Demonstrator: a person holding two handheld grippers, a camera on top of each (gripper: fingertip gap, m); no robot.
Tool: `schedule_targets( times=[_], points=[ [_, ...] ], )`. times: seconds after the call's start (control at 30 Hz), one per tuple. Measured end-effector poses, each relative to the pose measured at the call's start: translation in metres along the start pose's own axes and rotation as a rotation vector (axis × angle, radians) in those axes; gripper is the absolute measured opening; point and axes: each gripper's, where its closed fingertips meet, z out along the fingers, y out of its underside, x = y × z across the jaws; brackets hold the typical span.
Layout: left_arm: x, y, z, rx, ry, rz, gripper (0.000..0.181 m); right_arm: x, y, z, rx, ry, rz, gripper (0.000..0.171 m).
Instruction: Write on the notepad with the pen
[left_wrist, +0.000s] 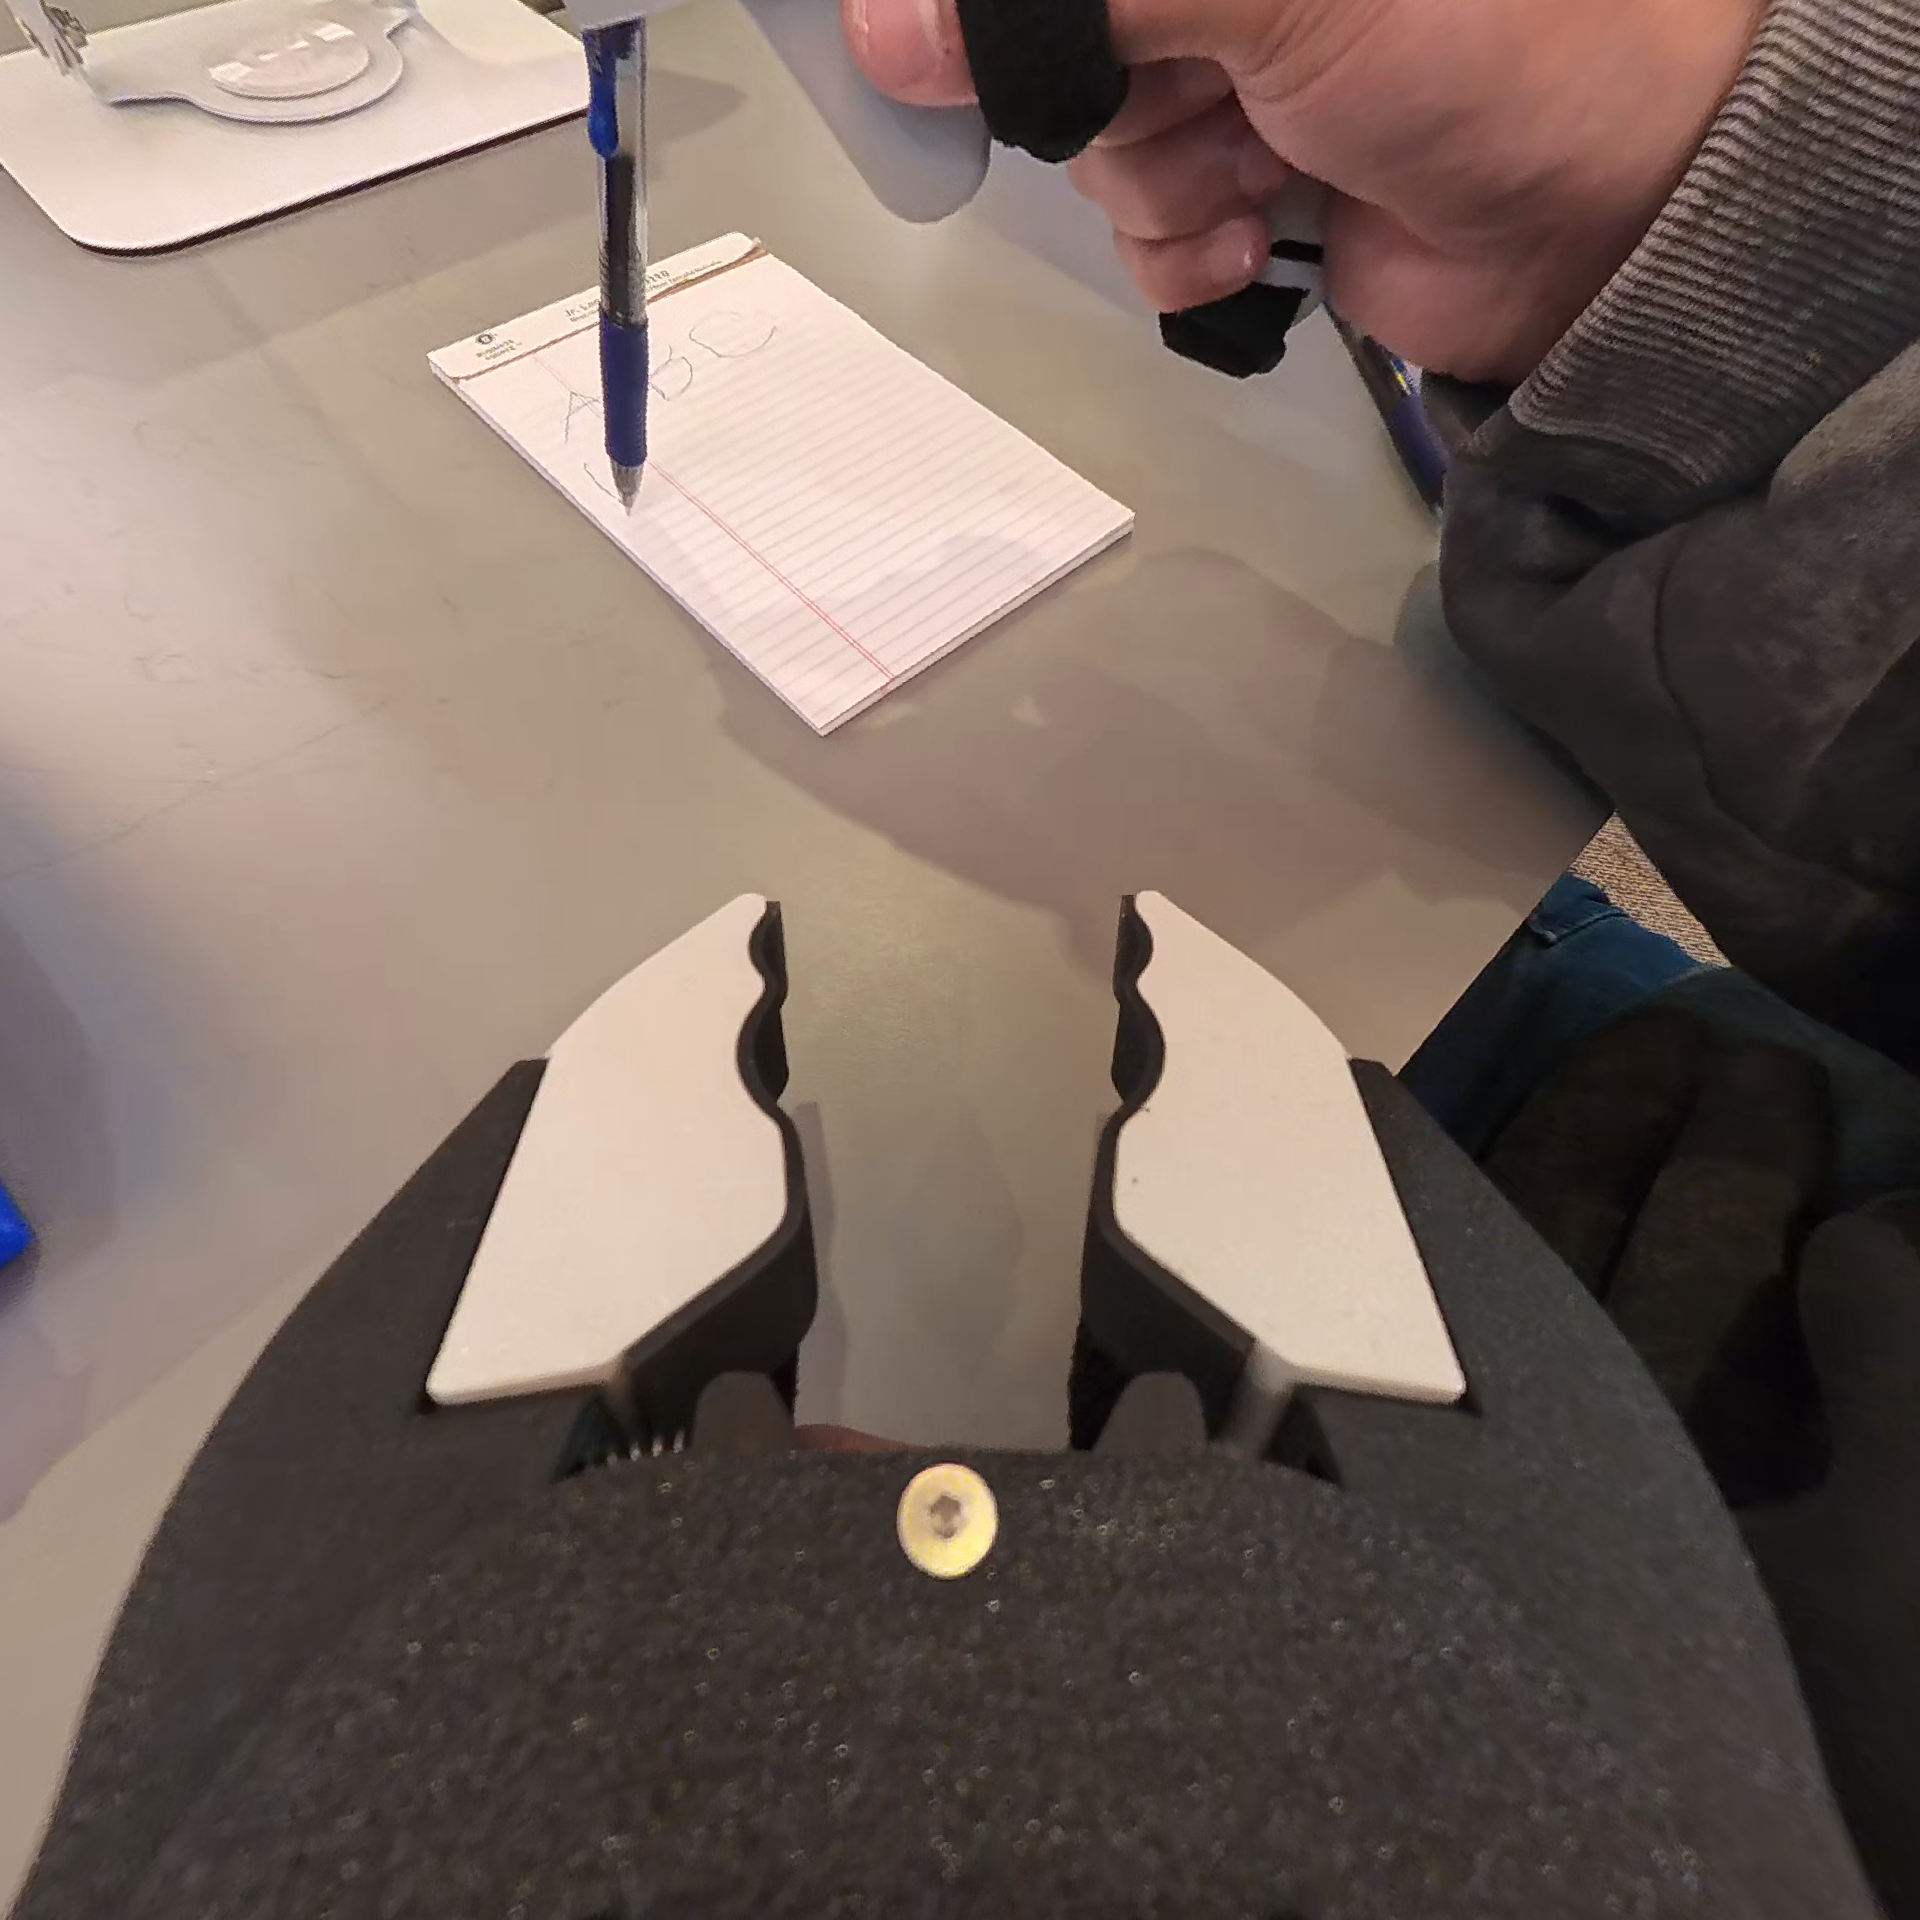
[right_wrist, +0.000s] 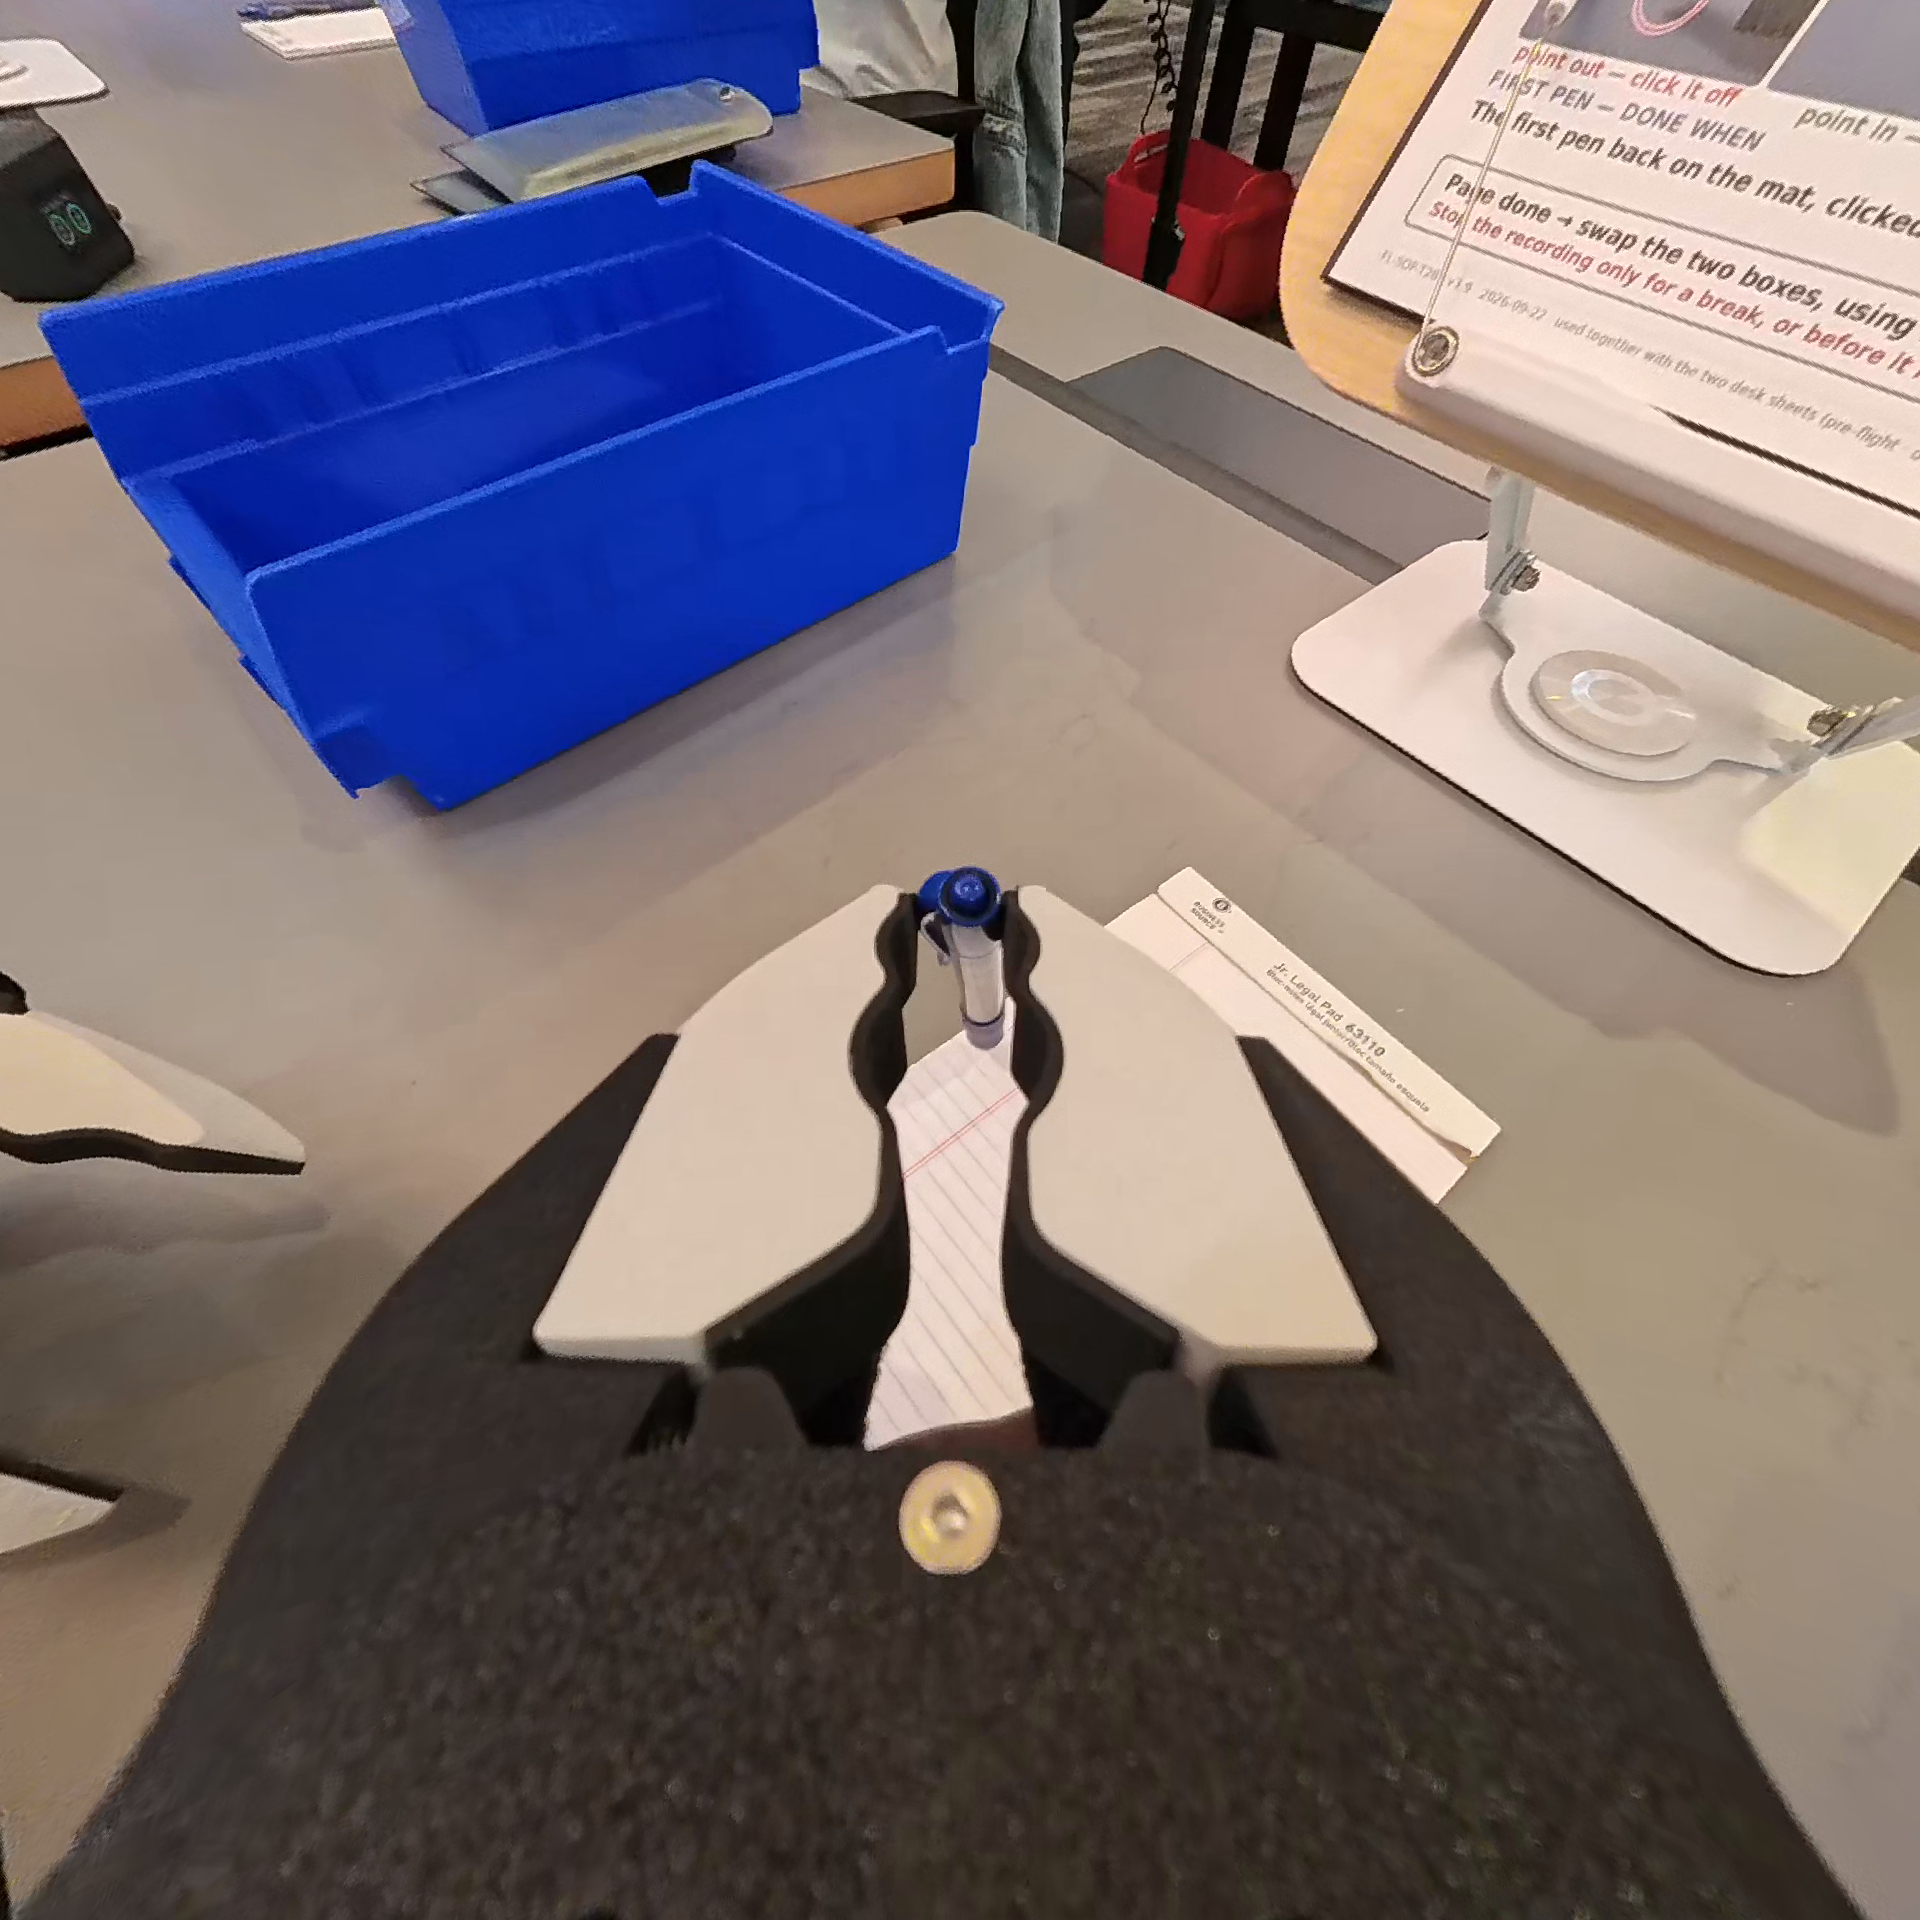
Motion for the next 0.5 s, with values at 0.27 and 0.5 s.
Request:
schedule_targets(
  times=[0.27,0.5],
  points=[
    [-0.002,0.001,0.001,-0.004,-0.001,-0.006,0.060,0.008,-0.003,0.006,0.013,0.010,0.000,0.015],
    [-0.003,0.001,0.001,-0.002,0.003,-0.011,0.060,0.014,-0.005,0.011,0.016,0.010,-0.005,0.016]
  ],
)
